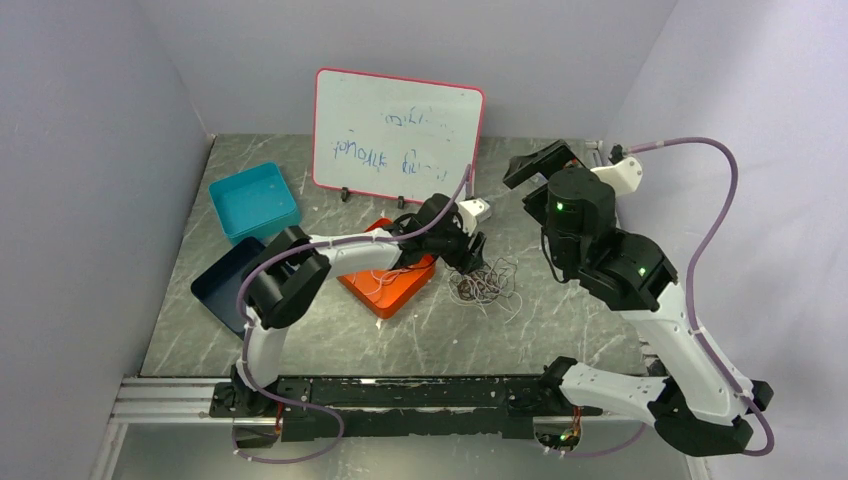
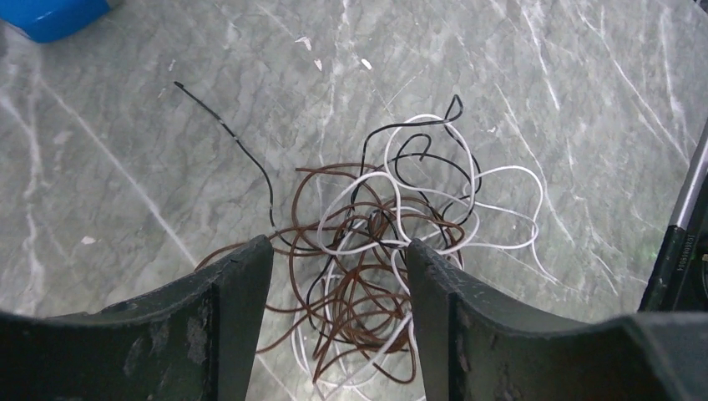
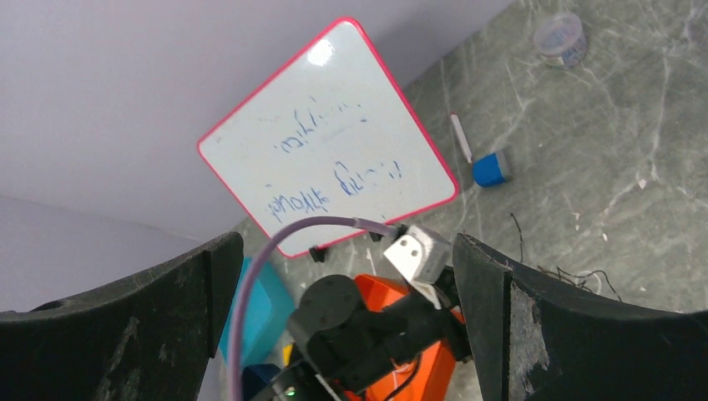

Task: Untangle the cables

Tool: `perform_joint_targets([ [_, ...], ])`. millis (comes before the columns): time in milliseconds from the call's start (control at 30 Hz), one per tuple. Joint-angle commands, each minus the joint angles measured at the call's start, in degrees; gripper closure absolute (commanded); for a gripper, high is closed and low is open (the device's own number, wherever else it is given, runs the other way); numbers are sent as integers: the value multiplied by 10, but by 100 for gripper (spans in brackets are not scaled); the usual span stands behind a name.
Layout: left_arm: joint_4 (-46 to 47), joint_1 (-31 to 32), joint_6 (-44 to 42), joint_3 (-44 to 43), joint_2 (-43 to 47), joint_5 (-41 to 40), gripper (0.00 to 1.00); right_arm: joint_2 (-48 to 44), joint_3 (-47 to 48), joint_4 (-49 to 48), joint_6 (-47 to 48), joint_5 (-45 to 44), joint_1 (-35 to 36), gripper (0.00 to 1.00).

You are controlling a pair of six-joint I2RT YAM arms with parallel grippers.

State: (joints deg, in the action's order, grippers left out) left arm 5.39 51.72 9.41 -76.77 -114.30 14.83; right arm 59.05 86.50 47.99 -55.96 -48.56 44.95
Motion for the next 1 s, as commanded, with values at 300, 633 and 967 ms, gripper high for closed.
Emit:
perform_joint_targets([
  [300, 10, -3, -46, -72, -75, 47, 37, -12, -26, -49, 11, -18, -3, 0],
  [633, -12, -6, -61, -115, -122, 51, 57, -10, -33, -63, 13, -4, -2, 0],
  [967, -30, -4, -66, -88, -28, 26, 93, -49, -123, -153, 102, 26, -3, 1],
])
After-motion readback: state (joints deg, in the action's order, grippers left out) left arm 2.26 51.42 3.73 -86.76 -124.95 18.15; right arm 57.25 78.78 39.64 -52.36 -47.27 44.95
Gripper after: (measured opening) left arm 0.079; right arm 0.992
